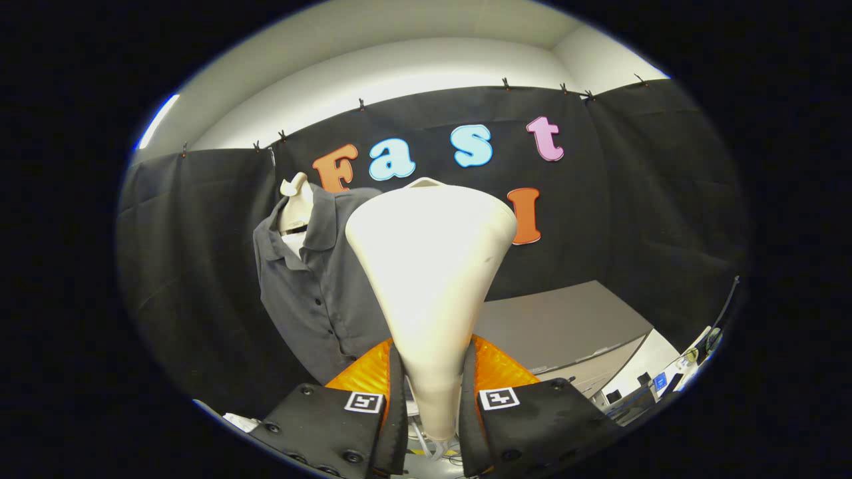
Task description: Iron the clothes twice with a garment steamer, once on the left side and once on the right side.
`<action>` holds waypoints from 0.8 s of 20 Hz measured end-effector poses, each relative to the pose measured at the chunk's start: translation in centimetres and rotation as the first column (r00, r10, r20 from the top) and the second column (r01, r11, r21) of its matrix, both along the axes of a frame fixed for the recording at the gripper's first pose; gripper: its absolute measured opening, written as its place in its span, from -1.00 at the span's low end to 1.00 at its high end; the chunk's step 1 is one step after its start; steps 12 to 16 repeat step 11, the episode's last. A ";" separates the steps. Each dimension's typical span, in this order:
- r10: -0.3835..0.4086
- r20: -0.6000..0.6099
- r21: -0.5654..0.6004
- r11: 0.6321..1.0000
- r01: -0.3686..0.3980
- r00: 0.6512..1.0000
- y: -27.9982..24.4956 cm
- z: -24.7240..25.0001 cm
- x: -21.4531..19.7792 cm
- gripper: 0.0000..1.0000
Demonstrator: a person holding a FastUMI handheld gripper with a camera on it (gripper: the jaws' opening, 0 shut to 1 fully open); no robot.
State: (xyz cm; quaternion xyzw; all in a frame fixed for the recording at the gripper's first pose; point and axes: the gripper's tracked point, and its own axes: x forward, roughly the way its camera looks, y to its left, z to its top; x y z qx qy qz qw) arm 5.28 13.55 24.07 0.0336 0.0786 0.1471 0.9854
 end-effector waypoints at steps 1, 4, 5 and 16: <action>0.005 0.017 0.000 1.000 -0.005 1.000 -1.4 0.7 -0.8 -0.22; 0.020 0.061 -0.011 1.000 -0.020 0.998 -5.4 1.6 -3.1 -0.22; 0.017 0.062 -0.002 1.000 -0.017 0.998 -6.6 1.5 -3.5 -0.22; 0.009 0.018 0.014 1.000 -0.010 1.000 -10.8 -1.0 -4.1 -0.23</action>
